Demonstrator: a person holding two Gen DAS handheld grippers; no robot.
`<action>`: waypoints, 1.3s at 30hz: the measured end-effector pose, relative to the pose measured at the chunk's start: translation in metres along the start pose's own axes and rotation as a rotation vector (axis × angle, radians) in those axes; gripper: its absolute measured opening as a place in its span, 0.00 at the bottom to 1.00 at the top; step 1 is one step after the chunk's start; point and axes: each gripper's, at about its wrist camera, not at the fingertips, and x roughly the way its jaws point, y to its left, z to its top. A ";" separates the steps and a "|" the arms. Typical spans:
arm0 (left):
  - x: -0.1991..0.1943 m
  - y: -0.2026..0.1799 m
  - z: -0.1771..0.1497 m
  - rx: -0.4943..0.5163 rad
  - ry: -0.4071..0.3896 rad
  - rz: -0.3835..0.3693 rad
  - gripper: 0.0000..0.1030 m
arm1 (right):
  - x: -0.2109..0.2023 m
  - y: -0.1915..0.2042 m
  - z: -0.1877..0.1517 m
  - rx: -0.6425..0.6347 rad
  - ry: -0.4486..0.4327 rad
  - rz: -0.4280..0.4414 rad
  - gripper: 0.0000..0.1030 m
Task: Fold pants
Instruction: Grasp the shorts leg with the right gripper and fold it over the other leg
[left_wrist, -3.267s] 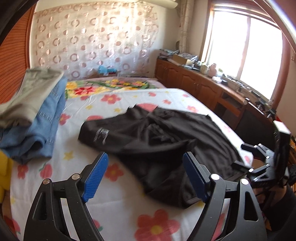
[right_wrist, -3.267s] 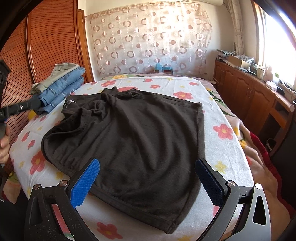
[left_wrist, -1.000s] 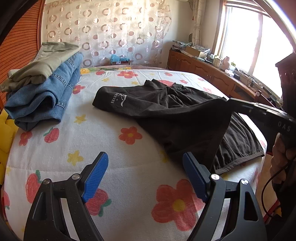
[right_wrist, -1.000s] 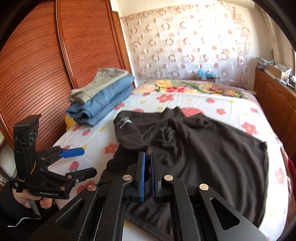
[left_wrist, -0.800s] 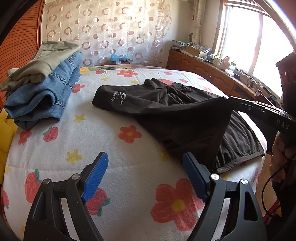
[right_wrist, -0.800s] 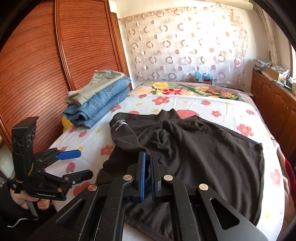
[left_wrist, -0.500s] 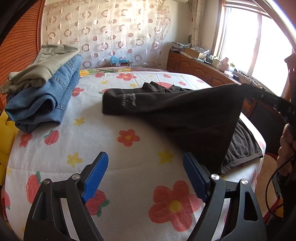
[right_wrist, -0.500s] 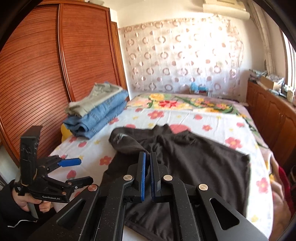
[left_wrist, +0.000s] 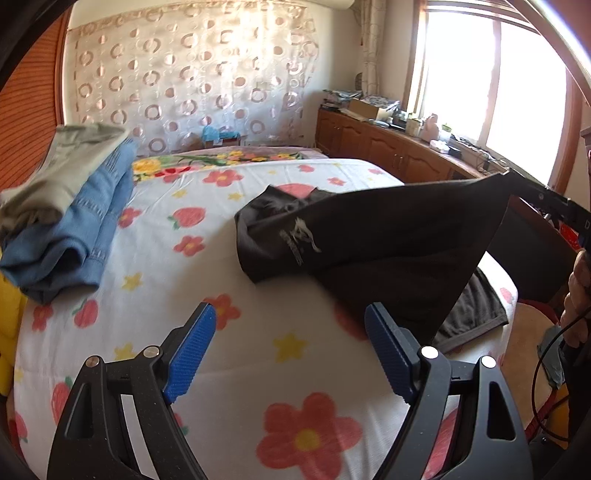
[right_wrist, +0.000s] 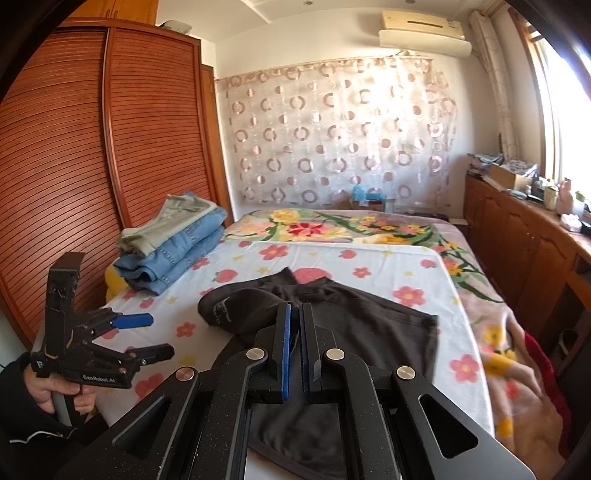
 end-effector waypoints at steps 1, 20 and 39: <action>0.000 -0.003 0.002 0.006 -0.002 -0.005 0.81 | -0.002 0.000 -0.001 0.000 -0.002 -0.010 0.04; 0.021 -0.056 0.006 0.098 0.033 -0.073 0.81 | -0.019 0.007 -0.027 0.093 0.077 -0.131 0.04; 0.028 -0.060 -0.002 0.093 0.063 -0.069 0.81 | -0.012 -0.002 -0.037 0.165 0.261 -0.119 0.04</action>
